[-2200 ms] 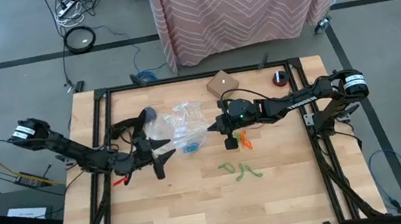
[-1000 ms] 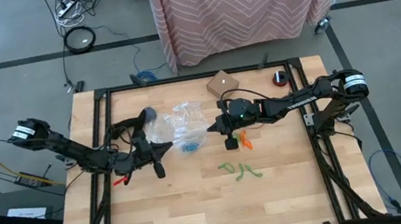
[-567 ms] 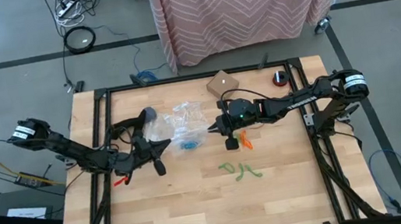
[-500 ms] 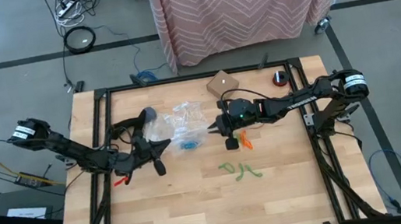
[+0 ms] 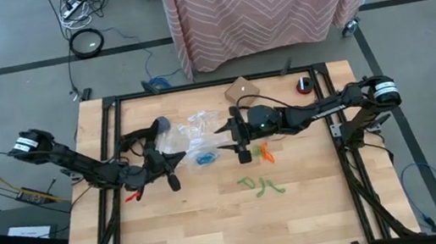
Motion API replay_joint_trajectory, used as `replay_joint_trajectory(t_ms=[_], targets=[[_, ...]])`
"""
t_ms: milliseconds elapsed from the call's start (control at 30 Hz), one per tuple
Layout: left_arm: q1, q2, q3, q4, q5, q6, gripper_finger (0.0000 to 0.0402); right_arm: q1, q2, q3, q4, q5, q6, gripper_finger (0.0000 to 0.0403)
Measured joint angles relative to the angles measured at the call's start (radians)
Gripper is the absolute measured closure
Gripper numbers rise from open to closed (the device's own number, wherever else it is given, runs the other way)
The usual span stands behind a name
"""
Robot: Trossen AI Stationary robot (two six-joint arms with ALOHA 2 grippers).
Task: Sort rubber bands
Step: Close the transparent zip bag
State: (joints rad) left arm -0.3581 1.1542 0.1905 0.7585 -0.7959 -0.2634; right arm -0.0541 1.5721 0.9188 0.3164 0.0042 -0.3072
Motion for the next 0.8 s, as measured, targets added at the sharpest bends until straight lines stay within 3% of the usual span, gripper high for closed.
replay_joint_trajectory(t_ms=[267,467,800], targets=[[0.011,0.0,0.038,0.008,0.08,0.026,0.0401,0.012,0.141,0.17,-0.031,-0.034,-0.053,0.0183],[0.011,0.001,0.05,-0.005,0.084,0.05,0.0401,0.022,0.246,0.301,-0.082,-0.035,-0.065,0.0182],[0.011,0.0,0.049,-0.016,0.089,0.05,0.0401,0.026,0.273,0.335,-0.115,-0.135,-0.06,0.0188]])
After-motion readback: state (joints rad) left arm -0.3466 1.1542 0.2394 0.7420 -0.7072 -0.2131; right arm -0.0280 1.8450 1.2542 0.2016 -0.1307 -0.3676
